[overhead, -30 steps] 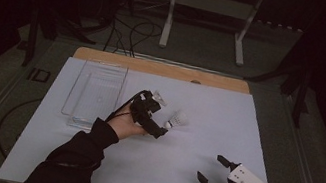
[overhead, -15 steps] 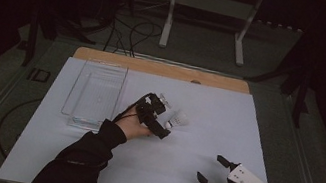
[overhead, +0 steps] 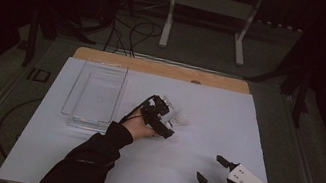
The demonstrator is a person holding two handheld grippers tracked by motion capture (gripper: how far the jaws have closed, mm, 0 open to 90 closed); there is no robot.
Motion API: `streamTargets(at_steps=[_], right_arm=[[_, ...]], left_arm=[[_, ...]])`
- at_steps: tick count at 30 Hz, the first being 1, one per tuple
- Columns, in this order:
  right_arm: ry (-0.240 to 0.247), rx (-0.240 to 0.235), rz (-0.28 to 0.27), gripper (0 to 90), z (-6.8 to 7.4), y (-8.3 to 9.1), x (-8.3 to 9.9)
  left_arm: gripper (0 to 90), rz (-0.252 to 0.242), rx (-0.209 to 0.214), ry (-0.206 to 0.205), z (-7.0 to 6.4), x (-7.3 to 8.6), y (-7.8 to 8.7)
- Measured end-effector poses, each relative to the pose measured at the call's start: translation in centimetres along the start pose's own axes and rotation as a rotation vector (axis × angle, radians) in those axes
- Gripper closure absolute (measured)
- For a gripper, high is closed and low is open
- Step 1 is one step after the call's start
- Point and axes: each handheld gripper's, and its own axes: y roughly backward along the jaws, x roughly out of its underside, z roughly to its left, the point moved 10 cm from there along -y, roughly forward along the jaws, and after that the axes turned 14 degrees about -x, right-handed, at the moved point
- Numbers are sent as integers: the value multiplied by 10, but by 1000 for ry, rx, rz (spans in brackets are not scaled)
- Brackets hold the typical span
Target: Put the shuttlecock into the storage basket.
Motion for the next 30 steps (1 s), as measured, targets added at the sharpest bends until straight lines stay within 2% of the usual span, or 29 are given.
streamTargets(at_steps=[5,6,11,17,19,23,24,30], right_arm=[[-2,-2,0,90,0,0,0],[-5,-6,1,90,0,0,1],[-2,-6,-1,91,0,0,0],[-9,-12,2,90,1,-1,1],[-7,-11,2,90,1,-1,1],[-10,-14,5,91,1,-1,2],[-9,-13,6,90,1,-2,2],[-18,-17,4,91,1,-2,2]], left_arm=[[96,5,-3,10,-1,1,-8],[134,5,3,9,-1,1,-11],[186,4,4,-14,-1,0,-15],[230,22,-9,5,4,-1,-23],[281,30,-1,4,3,0,-27],[341,39,-14,-4,3,1,-32],[376,44,-24,7,4,1,-36],[503,30,-31,3,5,-4,-37]])
